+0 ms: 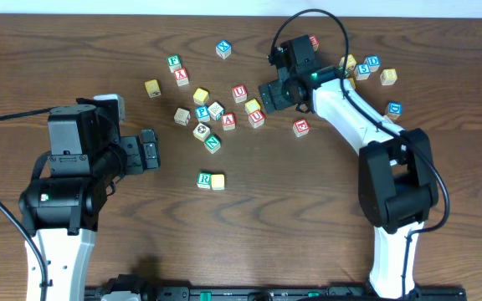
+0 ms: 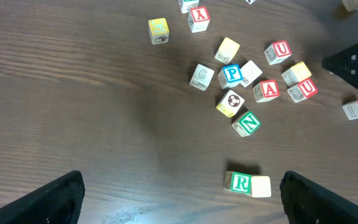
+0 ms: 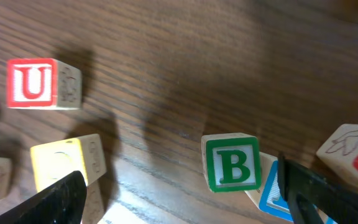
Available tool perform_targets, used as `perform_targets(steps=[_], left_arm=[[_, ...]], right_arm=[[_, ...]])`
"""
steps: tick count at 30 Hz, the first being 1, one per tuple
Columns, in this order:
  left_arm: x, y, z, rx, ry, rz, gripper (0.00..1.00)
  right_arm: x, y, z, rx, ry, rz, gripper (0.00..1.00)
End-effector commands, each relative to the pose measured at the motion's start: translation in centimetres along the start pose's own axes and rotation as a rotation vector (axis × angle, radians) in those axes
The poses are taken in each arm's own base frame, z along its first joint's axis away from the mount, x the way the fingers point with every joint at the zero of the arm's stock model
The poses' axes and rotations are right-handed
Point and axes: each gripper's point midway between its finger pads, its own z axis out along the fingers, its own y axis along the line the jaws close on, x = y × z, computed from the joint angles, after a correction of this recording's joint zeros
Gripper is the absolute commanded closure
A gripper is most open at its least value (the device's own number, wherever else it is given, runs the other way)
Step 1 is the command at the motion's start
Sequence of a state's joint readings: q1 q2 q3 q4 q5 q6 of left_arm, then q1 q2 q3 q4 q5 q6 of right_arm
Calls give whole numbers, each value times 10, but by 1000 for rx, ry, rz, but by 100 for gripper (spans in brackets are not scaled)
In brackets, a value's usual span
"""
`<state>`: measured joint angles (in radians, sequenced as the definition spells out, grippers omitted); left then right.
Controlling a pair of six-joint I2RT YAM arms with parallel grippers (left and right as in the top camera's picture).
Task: Spell out ROBOT
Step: 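Lower the right gripper onto the green B block and close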
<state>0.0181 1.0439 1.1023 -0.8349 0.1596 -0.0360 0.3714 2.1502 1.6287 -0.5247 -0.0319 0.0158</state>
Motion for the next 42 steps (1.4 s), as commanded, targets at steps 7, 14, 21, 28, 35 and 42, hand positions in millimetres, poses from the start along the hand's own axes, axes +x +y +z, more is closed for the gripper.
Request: perform_targets(steps=[7,14,21,28,35,42], left_arm=[[-6,-2,-5,11,-17,4,1],[-6,-2,-5,11,-17,4,1],[-6,-2,-5,11,-17,4,1],[-6,-2,-5,11,-17,4,1],[-6,-2,-5,11,-17,4,1],[-6,-2,-5,11,-17,4,1]], right_arm=[[4,-2,16,14,12,12,8],[4,-2,17,14,13,12,9],[9,-8,24,29,26,19,9],[12,-13,27,34,36,46,17],[14,-15,28,36,39,49,24],[13,-15,28,37,38,53,36]])
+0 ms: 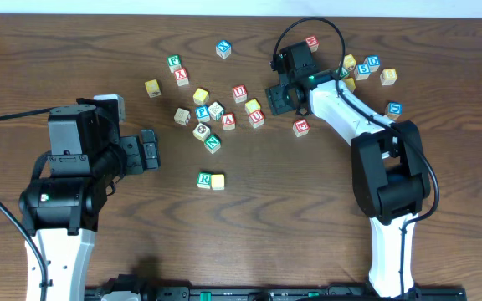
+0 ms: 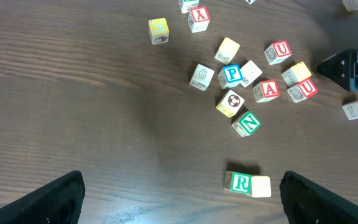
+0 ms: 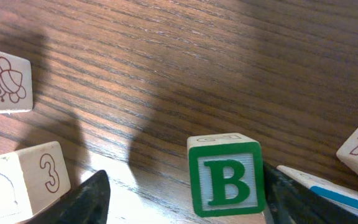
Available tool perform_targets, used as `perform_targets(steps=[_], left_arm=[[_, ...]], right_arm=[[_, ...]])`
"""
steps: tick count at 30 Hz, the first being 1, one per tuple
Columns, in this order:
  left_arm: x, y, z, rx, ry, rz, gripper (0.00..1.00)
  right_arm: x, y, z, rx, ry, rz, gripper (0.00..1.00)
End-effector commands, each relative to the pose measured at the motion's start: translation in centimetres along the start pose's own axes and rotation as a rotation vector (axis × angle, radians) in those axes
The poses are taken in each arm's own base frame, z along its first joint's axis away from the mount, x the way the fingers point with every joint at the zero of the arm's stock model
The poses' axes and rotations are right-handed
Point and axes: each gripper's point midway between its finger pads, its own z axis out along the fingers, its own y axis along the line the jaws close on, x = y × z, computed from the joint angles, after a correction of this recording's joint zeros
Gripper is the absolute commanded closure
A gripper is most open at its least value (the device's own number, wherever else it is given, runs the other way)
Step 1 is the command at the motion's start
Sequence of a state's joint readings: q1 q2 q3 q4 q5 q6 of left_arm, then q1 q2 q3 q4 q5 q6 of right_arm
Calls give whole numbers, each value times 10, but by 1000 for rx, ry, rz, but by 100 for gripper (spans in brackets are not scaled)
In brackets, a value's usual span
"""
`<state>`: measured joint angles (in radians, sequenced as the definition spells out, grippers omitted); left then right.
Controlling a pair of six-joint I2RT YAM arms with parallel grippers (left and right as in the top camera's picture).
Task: Spell out ROBOT
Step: 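Lower the right gripper onto the green B block and close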
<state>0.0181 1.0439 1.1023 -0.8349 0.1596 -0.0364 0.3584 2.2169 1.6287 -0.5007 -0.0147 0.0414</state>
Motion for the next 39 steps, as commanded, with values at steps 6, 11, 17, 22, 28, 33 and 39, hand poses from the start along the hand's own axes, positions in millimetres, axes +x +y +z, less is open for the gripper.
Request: perform_targets(steps=[6,11,17,22,28,33,39], left_arm=[[-6,-2,-5,11,-17,4,1],[-6,-2,-5,11,-17,4,2],[-6,-2,-5,11,-17,4,1],[-6,-2,-5,11,-17,4,2],[-6,-2,-5,11,-17,4,1],[-6,-2,-5,11,-17,4,1],[-6,-2,-5,11,-17,4,1]], right_arm=[[-2,-8,1,31,-5,20,49],[-2,-9,1,38,-5,28,60],[-2,-9,1,38,-5,38,67],[-2,-9,1,38,-5,38,75],[-2,-9,1,38,-5,38,81],[-3,-9,1,38,-6,38,82],[-11,-8,-4,36,-29,39,82]])
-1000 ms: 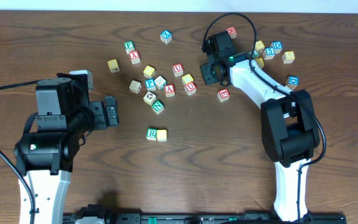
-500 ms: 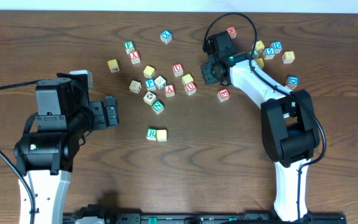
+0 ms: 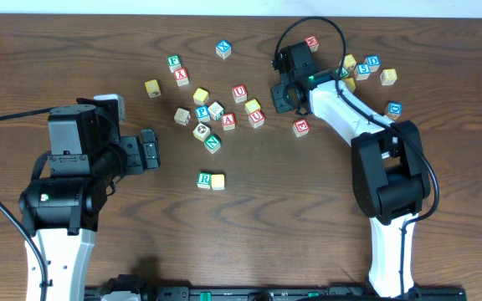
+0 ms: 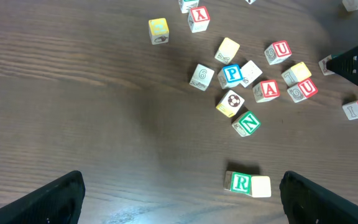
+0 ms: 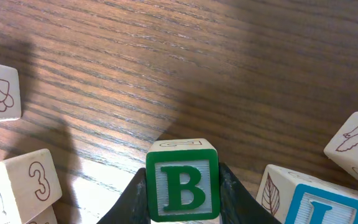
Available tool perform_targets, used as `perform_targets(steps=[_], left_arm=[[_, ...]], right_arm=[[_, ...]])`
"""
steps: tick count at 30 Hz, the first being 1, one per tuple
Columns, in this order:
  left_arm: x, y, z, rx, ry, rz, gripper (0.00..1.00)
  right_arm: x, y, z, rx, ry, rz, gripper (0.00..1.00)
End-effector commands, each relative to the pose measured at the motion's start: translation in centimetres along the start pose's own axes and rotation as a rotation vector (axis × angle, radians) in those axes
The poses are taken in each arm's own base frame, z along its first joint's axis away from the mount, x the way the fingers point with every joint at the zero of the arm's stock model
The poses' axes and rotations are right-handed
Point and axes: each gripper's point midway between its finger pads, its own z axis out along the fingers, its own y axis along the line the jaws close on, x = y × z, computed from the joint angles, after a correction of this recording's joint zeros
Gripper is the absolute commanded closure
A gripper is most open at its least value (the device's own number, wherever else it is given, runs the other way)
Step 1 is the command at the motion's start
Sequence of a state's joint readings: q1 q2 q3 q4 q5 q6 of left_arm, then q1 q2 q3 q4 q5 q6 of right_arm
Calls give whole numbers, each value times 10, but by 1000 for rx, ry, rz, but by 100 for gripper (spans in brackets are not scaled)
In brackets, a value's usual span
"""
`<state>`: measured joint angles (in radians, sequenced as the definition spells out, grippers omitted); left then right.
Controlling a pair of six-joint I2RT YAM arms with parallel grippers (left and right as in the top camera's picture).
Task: Spell out ROBOT
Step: 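Lower the right gripper onto the green B block and close, then lift and carry the B block with the right gripper toward the O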
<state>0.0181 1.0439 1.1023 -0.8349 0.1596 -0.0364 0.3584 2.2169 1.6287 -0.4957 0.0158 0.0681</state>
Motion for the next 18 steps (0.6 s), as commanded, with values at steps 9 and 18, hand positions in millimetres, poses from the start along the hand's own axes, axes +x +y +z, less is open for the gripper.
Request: perform_targets(steps=[9,18], left_arm=[[-6,-2,-5,11,-17,4,1],[-6,-2,-5,11,-17,4,1]], right_arm=[[-41,0,-57,-2,-99,33,83],[-19,-3,-128,1,-18,255,87]])
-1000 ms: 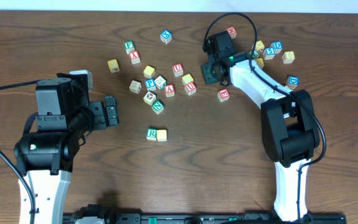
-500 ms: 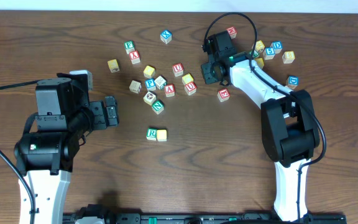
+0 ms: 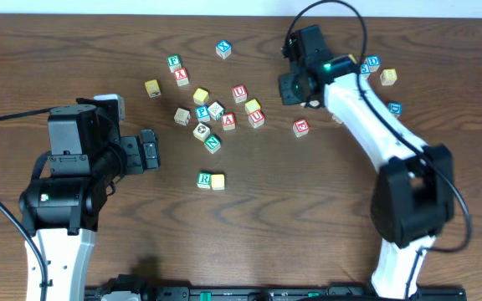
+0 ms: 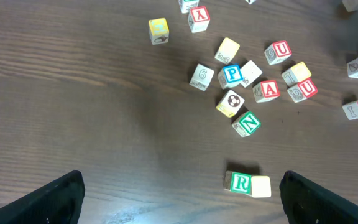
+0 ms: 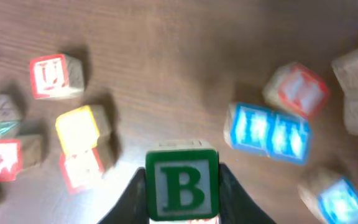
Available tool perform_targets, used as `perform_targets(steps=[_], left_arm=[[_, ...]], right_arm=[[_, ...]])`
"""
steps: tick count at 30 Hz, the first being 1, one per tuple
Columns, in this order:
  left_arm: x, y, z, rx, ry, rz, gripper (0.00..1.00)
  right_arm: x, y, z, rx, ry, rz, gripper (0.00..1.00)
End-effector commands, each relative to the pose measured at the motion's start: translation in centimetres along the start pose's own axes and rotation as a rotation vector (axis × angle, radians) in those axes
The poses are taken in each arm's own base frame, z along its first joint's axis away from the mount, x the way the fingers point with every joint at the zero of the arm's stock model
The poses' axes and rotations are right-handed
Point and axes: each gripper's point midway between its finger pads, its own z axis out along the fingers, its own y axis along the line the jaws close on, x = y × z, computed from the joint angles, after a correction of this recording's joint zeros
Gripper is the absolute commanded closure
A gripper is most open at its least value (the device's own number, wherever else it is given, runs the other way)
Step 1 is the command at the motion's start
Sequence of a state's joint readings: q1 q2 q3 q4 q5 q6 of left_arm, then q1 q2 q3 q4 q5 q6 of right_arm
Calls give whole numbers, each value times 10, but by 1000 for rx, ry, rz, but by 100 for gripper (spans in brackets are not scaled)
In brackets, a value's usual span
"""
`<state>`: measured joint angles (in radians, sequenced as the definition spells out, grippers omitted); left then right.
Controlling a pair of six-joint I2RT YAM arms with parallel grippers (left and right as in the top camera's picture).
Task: Spell out ROBOT
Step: 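Lift and carry the B block with the right gripper toward the O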
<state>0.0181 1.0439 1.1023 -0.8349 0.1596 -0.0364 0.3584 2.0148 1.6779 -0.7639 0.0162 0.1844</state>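
My right gripper (image 5: pixel 182 186) is shut on a green B block (image 5: pixel 182 182) and holds it well above the table, over the loose blocks; the frame is blurred. From overhead the right gripper (image 3: pixel 295 86) hangs at the back, right of centre, hiding the B. A green R block (image 4: pixel 240 183) lies on the table with a pale yellow block (image 4: pixel 261 186) touching its right side; both show from overhead, R block (image 3: pixel 204 179). My left gripper (image 4: pixel 182 200) is open, low over bare wood left of them, and empty.
Loose letter blocks are scattered behind the R: blue P (image 4: pixel 232 74), green N (image 4: pixel 247 123), red A (image 4: pixel 267 89), red U (image 4: pixel 279 51). More blocks (image 3: pixel 371 67) cluster at the back right. The left gripper (image 3: pixel 149 149) points right toward the middle.
My right gripper, shut on the B block down at table level, now holds it raised high with the other blocks far below. The left arm has not moved.
First my right gripper was open low over the table with the B block off to its right. Then the B stood between its open fingers. Then the fingers were shut on it, and now it is lifted off the table.
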Motion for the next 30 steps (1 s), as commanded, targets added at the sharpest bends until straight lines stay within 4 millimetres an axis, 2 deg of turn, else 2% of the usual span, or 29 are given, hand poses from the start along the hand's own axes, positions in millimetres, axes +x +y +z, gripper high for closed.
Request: perform_targets(steps=[1,4,9,12,19,23,30], left_arm=[[-6,-2,-5,11,-17,4,2],[-6,-2,-5,11,-17,4,1],[-6,-2,-5,11,-17,4,1],[-6,-2,-5,11,-17,4,1],[-6,-2,-5,11,-17,4,1],[-6,-2,-5,11,-17,4,1],[-6,-2,-5,11,-17,4,1]], right_arm=[[-4,-1,-40,-4,-19,159,89],[14,-2,-54,11,41,206,91],[41,6,-58,30,139,208,95],[52,19,-54,26,166,182,96],[77,63,-39,2,179,128,94],[97,87,-25,-17,183,135,94],[131,115,-7,-41,197,103,95]])
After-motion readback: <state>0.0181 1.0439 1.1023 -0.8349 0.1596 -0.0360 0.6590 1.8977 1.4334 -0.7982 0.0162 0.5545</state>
